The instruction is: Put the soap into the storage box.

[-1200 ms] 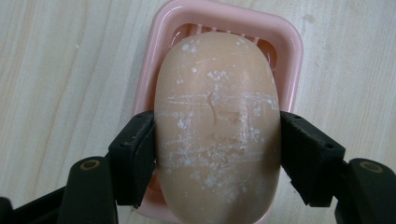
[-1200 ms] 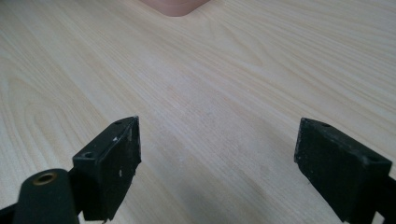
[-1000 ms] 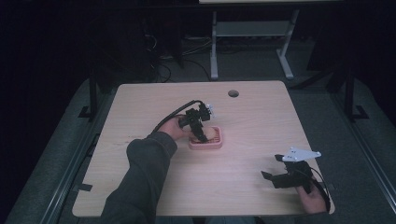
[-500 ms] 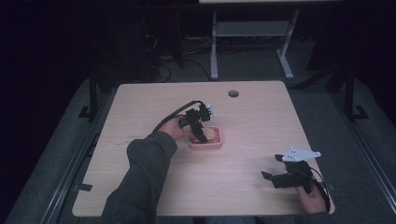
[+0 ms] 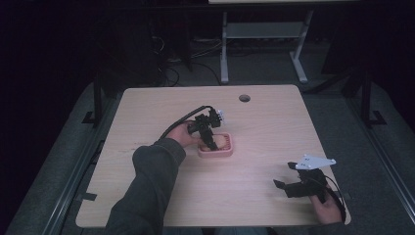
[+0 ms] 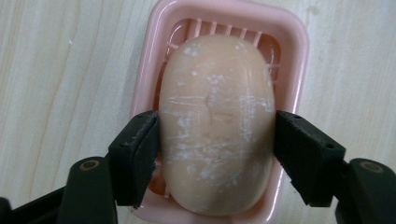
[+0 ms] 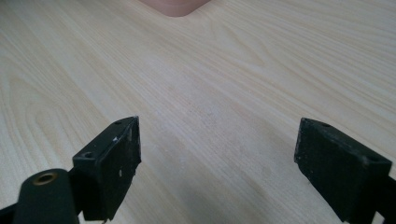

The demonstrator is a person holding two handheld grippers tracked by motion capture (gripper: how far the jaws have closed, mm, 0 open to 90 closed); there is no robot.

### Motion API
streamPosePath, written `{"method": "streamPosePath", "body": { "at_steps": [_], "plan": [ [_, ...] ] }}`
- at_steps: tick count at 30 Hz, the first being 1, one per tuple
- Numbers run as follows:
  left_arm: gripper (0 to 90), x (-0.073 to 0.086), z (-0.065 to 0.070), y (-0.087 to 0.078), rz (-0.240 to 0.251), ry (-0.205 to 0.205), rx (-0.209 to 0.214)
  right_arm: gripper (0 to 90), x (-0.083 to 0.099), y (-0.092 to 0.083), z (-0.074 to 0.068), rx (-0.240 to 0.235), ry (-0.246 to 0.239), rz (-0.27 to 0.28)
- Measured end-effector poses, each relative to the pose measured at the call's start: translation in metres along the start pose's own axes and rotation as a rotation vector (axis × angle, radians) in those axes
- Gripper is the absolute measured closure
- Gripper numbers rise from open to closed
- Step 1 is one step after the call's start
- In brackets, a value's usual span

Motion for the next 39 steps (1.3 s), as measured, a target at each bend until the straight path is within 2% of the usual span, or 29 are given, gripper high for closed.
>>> {"method": "streamPosePath", "body": {
  "at_steps": [7, 16, 29, 39],
  "plan": [
    [28.1, 0.001, 0.005, -0.009, 0.015, 0.007, -0.001, 14.1, -0.001, 0.001, 0.000, 0.001, -0.006, 0.002],
    [27.0, 0.009, 0.007, -0.019, 0.042, -0.012, -0.016, 14.1, -0.001, 0.001, 0.000, 0.007, -0.007, 0.003],
    [26.2, 0.023, 0.012, -0.024, 0.069, -0.041, -0.017, 14.1, 0.000, -0.001, 0.003, 0.015, 0.004, 0.004],
    [26.1, 0.029, 0.018, -0.025, 0.079, -0.048, -0.012, 14.1, 0.000, -0.001, 0.005, 0.022, 0.012, 0.012]
  ]
}}
Point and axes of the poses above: each handheld gripper's, and its own axes: y roughly forward along the jaws, x roughly out of its underside, z roughly to its right, the point moved 8 cm from there along y, roughly forward along the jaws, and after that the axes turned 6 degrees about -z, right-handed, at the moved point
